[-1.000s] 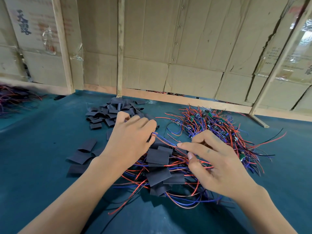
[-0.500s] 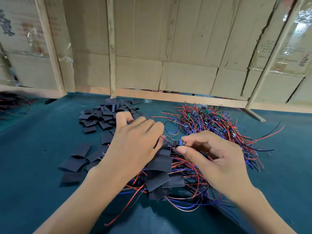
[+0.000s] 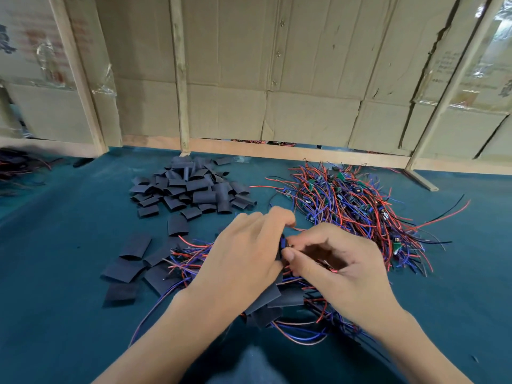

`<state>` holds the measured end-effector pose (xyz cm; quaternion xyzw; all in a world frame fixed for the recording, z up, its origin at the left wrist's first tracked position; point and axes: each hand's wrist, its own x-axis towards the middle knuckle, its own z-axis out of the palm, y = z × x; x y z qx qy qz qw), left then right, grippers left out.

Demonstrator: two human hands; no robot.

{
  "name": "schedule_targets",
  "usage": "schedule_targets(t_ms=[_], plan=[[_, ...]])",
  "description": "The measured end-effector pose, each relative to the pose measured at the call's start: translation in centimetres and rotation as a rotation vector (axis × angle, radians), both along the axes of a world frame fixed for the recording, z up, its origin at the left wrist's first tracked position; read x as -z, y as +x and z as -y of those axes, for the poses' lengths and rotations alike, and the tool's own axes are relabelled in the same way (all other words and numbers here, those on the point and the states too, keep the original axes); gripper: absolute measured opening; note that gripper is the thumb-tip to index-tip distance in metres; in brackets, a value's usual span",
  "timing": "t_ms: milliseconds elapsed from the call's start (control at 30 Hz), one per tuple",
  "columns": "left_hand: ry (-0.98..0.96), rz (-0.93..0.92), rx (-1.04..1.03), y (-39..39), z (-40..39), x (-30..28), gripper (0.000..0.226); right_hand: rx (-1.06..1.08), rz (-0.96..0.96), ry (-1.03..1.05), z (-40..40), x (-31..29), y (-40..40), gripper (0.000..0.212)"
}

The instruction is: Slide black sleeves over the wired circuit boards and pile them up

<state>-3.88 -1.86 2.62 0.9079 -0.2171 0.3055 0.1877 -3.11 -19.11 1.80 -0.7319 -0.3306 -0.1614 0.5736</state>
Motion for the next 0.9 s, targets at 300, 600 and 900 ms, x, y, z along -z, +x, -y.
schedule_targets(t_ms=[300,600,900], plan=[[0.09,0.095,0.005,-0.2,0.1,-0.2,0.064,-0.068,0.103,-0.209,1.4,-0.5,1.2,0.015],[-0.025,-0.026,0.008,-0.9,0.4,-0.3,0.054,-0.052,0.038,-0.126,0.5,-0.1,0.8,0.006],[-0.236,0.02,0.224,0.6,-3.1,0.9,0.042,-0.082,-0.28,0.094,1.1,-0.3,1.1,0.011]])
